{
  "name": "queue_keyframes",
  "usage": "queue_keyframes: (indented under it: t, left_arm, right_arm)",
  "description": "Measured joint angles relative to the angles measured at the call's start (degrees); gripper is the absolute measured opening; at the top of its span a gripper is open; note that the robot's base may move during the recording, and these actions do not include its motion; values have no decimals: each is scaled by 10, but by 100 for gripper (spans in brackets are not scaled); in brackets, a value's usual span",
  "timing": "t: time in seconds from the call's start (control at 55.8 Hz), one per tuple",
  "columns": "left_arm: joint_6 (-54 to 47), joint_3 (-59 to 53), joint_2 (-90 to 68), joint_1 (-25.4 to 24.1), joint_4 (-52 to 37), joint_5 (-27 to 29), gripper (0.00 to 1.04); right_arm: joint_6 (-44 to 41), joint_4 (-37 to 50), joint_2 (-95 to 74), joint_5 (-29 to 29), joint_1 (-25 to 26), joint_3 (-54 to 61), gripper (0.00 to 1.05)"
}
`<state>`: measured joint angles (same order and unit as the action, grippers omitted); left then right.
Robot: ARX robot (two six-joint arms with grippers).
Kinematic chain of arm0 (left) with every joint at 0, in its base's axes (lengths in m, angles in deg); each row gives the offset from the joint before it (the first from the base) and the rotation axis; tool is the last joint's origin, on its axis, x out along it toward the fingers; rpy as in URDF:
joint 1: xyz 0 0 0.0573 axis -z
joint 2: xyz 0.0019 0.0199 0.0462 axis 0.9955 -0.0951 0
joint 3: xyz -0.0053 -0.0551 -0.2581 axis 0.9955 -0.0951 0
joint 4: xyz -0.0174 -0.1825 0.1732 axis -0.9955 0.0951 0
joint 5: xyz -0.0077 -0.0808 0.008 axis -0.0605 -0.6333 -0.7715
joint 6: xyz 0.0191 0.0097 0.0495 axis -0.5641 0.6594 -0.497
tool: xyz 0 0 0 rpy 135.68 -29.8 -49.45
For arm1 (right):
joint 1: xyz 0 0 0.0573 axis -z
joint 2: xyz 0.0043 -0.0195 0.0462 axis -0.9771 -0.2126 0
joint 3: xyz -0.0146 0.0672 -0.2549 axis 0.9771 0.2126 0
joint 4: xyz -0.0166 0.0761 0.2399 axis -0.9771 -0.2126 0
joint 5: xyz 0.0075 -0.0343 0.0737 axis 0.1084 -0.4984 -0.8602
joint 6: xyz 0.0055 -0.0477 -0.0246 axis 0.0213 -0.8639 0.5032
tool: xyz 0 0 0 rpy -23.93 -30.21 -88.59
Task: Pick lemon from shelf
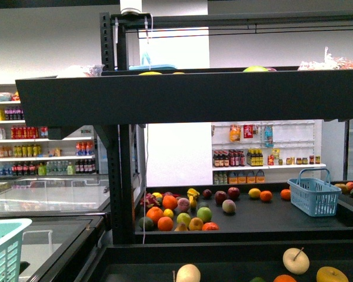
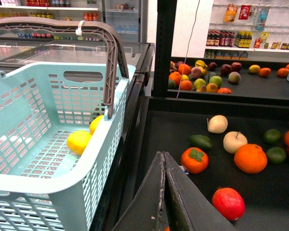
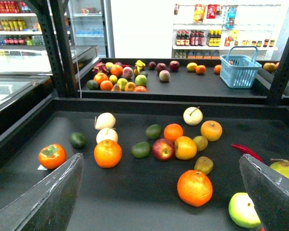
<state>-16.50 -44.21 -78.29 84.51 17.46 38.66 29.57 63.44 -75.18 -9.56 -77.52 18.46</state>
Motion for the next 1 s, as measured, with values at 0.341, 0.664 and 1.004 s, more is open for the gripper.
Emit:
queue_keyframes:
  t: [0.341,0.664,1.004]
  left_arm:
    - [0,0,0,0,1,0,56]
    - [-1,0,0,0,1,0,96]
    - [-1,0,0,0,1,0,97]
  right_arm:
    - [0,0,0,0,0,0,97]
    - [0,0,0,0,0,0,97]
    - [0,0,0,0,0,0,97]
